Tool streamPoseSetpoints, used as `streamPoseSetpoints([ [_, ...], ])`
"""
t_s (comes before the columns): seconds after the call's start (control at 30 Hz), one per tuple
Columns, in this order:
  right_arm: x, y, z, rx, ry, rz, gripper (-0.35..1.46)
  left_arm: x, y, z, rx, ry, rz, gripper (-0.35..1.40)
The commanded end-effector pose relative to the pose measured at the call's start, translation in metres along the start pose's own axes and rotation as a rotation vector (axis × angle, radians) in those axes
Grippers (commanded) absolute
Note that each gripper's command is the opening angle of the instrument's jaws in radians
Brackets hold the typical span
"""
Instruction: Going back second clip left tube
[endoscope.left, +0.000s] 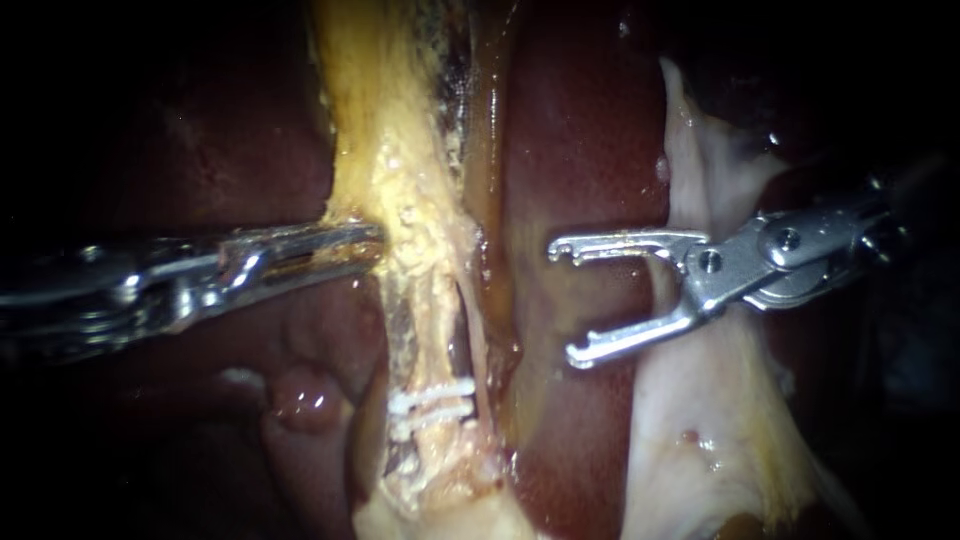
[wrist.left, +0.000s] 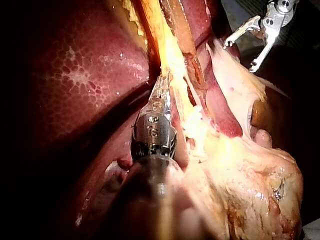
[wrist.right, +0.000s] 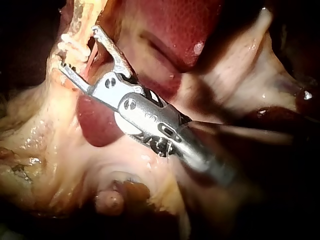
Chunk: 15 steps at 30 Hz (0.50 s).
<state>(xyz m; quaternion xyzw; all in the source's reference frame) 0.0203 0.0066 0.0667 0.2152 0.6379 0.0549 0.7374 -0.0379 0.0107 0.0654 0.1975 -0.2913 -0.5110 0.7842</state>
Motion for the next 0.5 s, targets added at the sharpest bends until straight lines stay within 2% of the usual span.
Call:
streamPoseSetpoints([
  [0.03,0.0001,0.0000,0.0000,0.001,0.000,0.001,0.58,0.0000,-0.0001,0.0002,0.003,0.004,-0.002,-0.35],
  [0.5,0.0002,-0.0001,0.0000,-0.001,0.005,0.001,0.59,-0.0001,-0.0003,0.0003,0.006,0.006,-0.002,-0.35],
])
